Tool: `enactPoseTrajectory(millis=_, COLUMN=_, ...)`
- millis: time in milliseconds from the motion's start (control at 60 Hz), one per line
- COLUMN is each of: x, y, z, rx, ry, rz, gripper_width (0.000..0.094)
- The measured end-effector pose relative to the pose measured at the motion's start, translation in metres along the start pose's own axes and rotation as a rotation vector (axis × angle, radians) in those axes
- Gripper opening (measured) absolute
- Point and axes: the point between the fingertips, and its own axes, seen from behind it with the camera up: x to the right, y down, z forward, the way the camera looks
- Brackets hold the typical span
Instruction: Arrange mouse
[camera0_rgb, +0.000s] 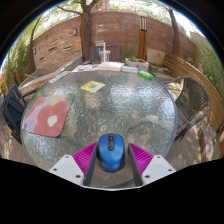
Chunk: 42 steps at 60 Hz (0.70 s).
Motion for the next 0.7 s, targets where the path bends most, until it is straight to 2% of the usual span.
enactPoseTrajectory(millis=33, x=0.0, y=-0.004, z=0.002, rx=0.011, ry=-0.006, rz=-0.003, gripper_width=0.0493)
enactPoseTrajectory(millis=300, x=0.0, y=-0.006, z=0.005, rx=0.003, ry=0.035, rz=0.011, gripper_width=0.0358)
enactPoseTrajectory(millis=467, x=0.005, y=-0.016, z=-0.005, rx=-0.004, ry=0.088, rz=0.048, gripper_width=0.0358)
enactPoseTrajectory(millis=583, x=0.013, y=-0.056, z=-0.027, rx=0.066, ry=0.155, rz=0.078, gripper_width=0.0359)
enactPoseTrajectory(millis=700, x=0.007, y=-0.125, z=-0.063, rx=0.181, ry=0.191, rz=0.117, gripper_width=0.0359)
